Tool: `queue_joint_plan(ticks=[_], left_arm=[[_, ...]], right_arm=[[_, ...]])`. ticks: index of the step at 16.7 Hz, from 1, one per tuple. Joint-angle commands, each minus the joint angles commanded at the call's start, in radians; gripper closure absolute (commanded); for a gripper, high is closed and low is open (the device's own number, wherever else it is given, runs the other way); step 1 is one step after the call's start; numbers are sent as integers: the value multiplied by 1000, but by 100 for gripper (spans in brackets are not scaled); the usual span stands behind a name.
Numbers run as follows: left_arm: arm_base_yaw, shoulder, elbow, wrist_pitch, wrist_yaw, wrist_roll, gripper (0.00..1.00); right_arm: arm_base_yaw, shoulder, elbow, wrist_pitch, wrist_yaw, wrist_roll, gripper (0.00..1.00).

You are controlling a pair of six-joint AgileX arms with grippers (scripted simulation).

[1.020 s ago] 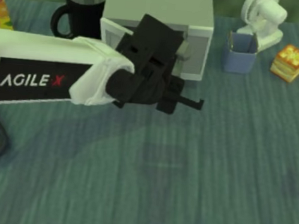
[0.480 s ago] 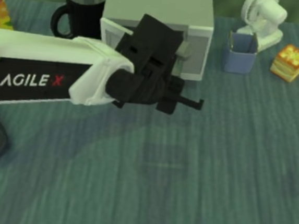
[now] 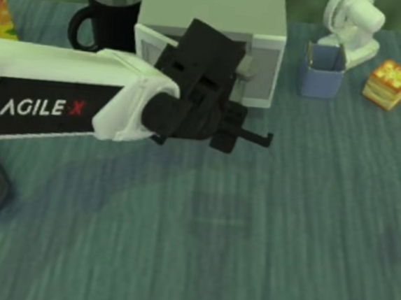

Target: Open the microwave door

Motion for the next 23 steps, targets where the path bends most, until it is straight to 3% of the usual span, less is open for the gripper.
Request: queue_joint_plan(ticks=[9,23], left_arm=[[20,-39,-53,22,56,66,100],[21,-39,-54,22,56,67,100]], right_arm=[[0,0,0,0,0,0,0],[0,0,0,0,0,0,0]])
